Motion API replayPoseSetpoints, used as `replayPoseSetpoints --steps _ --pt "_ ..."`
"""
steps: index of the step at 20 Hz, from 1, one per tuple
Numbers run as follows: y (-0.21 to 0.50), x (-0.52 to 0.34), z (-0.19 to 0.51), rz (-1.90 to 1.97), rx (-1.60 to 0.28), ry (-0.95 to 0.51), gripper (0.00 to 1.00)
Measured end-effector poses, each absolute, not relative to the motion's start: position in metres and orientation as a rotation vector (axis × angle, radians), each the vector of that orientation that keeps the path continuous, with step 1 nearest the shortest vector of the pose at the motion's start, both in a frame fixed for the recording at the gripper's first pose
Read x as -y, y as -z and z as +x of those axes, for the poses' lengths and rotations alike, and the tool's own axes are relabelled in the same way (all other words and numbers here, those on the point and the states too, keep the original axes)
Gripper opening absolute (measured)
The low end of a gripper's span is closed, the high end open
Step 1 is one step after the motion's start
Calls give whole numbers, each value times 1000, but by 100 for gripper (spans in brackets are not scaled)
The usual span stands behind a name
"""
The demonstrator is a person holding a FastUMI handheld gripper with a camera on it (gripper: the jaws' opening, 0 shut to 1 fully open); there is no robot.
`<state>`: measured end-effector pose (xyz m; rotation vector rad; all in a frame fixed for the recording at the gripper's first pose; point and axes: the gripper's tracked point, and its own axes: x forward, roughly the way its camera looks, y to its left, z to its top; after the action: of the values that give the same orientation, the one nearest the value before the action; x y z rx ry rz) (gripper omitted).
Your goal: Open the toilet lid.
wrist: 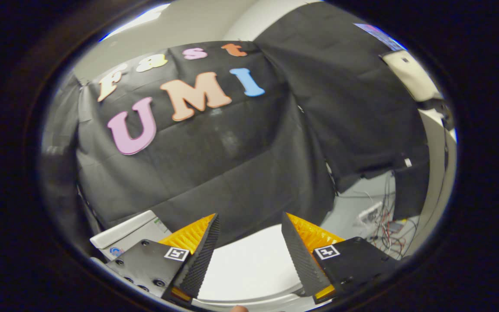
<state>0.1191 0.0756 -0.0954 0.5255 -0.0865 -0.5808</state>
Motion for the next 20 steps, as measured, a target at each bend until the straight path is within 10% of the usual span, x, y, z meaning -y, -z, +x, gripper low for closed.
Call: replayPoseSetpoints --steps 20 --pt "321 -91 75 1293 -68 819 72"
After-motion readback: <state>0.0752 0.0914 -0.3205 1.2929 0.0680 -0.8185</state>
